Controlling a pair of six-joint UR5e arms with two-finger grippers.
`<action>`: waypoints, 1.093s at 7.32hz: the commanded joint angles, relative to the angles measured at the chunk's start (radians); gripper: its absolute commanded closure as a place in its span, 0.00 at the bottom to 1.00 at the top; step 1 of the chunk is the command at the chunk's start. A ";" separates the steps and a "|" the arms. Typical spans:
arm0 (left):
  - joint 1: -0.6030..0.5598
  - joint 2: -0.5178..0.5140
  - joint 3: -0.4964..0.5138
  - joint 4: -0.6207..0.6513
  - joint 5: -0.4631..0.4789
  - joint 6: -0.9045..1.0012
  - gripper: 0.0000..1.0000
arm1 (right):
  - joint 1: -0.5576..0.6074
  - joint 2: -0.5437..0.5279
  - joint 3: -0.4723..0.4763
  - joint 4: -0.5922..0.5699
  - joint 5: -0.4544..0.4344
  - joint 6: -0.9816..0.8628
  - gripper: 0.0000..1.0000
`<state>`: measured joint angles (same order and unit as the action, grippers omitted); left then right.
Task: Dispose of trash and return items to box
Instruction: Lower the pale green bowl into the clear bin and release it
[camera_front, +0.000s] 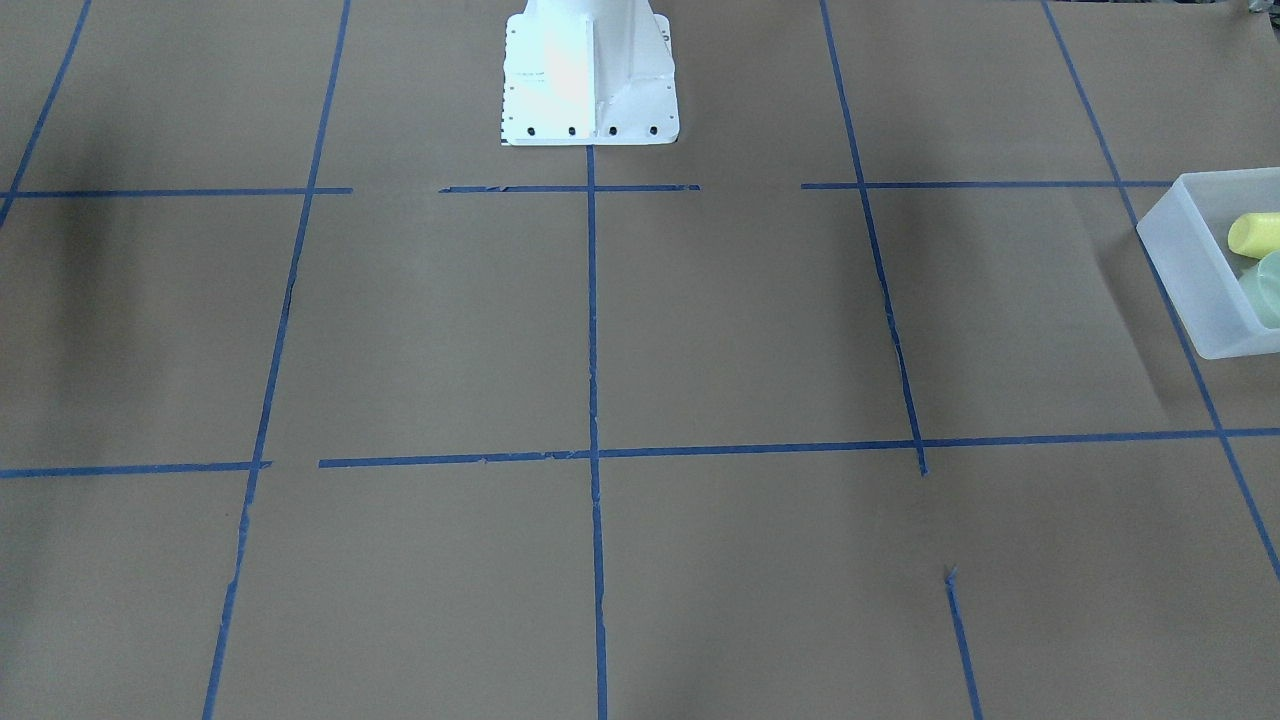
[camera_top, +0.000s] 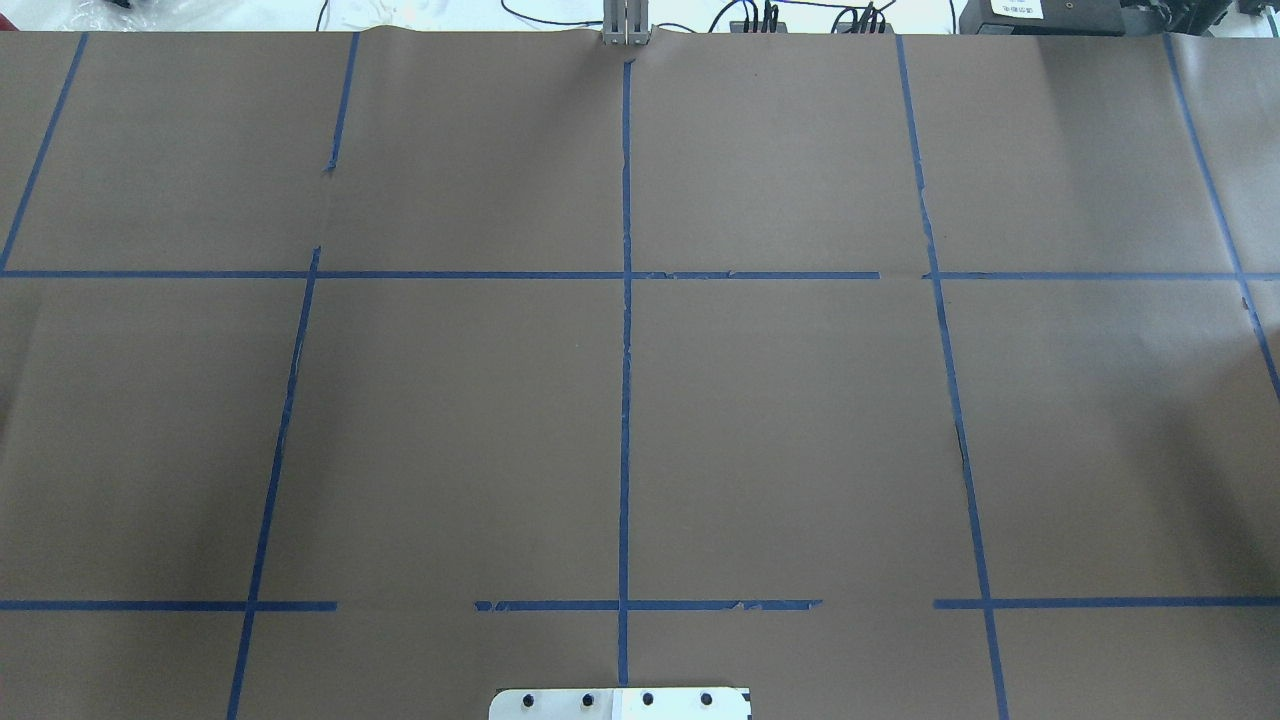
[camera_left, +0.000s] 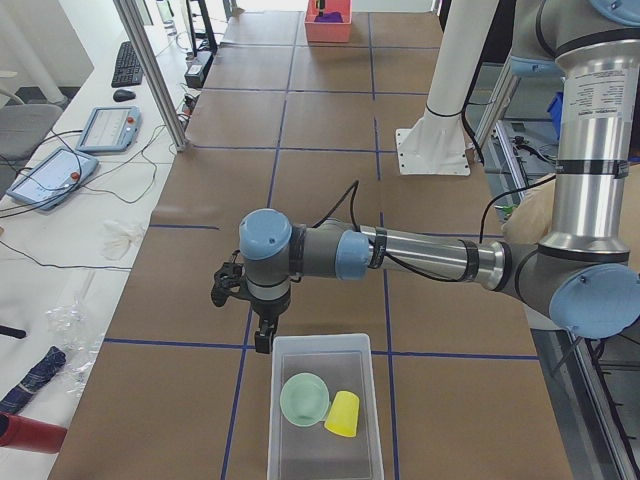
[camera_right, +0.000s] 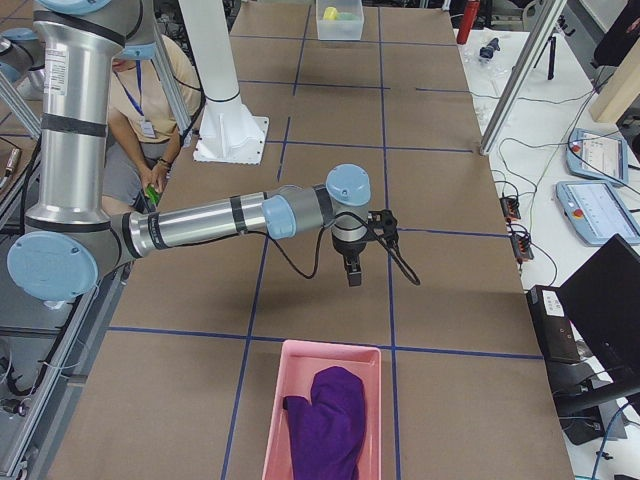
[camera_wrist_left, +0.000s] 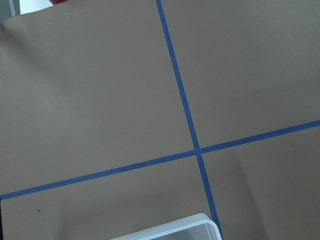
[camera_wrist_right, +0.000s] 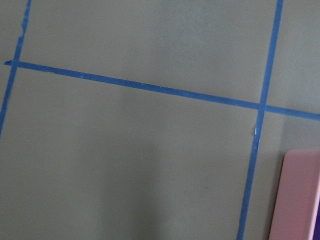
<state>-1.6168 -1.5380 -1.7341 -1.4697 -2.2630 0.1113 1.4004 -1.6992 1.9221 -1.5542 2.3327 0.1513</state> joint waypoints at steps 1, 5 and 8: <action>-0.002 0.050 -0.018 -0.022 -0.003 0.002 0.00 | 0.043 -0.006 0.005 -0.107 0.007 -0.016 0.00; 0.000 0.045 0.000 -0.061 -0.061 -0.002 0.00 | 0.104 -0.034 0.015 -0.112 0.005 -0.068 0.00; -0.002 0.058 -0.031 -0.063 -0.061 0.001 0.00 | 0.103 -0.037 -0.009 -0.095 -0.004 -0.069 0.00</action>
<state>-1.6193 -1.4843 -1.7575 -1.5309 -2.3237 0.1109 1.5036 -1.7358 1.9269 -1.6563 2.3305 0.0834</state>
